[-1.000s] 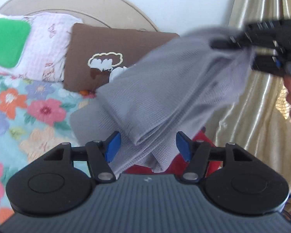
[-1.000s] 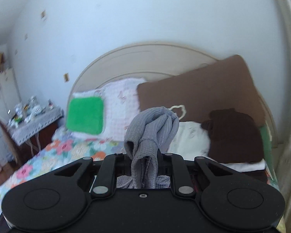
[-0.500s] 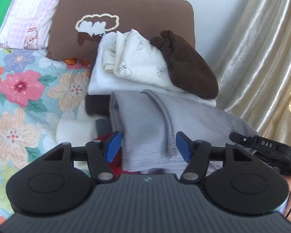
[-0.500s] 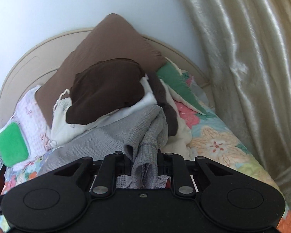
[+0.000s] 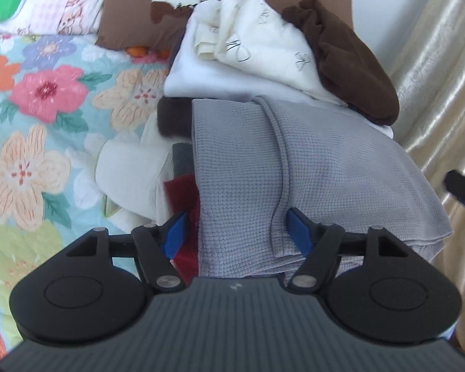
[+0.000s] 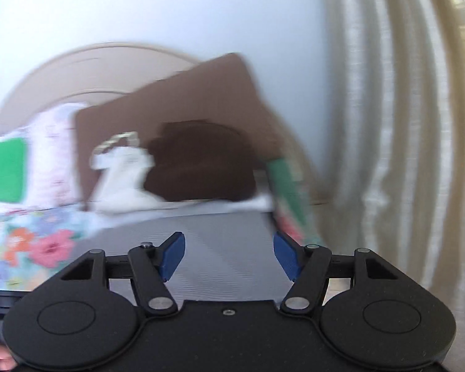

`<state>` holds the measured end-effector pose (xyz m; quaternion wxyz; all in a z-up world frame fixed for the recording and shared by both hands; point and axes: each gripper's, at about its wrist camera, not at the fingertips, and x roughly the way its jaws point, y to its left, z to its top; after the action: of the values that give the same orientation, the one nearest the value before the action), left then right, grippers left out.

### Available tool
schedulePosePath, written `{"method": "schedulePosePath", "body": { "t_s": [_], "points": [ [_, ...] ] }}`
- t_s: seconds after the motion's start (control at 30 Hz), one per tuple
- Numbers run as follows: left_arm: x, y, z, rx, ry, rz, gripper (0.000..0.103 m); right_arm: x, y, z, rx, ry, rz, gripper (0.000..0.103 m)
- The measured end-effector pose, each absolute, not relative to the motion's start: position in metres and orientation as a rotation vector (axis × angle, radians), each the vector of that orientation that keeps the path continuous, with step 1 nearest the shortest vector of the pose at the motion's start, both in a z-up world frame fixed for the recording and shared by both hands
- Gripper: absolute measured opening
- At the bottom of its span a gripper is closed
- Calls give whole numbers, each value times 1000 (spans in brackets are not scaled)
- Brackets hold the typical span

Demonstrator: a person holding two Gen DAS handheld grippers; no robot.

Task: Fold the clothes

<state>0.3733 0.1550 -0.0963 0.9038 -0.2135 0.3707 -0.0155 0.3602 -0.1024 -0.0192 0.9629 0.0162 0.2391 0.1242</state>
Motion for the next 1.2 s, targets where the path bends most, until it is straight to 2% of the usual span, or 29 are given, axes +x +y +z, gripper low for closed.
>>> {"method": "schedulePosePath", "body": {
  "t_s": [0.13,0.27,0.43,0.57,0.77,0.93,1.2],
  "points": [
    [375,152,-94,-421,803,-24,75,386,-79,-58,-9,626,253,69],
    [368,155,-78,-413,851,-2,73,397,-70,-83,-58,671,153,80],
    [337,164,-54,-345,875,32,74,383,-83,-63,59,742,137,80],
    [297,169,-41,-356,847,13,75,341,-89,-45,89,714,191,81],
    [235,156,-26,-247,847,45,76,271,-93,-24,81,627,251,93],
    [178,149,-12,-277,865,-25,81,221,-97,-21,91,660,233,93],
    [113,133,1,-141,886,-17,88,145,-108,-2,87,672,239,96]
  ]
}}
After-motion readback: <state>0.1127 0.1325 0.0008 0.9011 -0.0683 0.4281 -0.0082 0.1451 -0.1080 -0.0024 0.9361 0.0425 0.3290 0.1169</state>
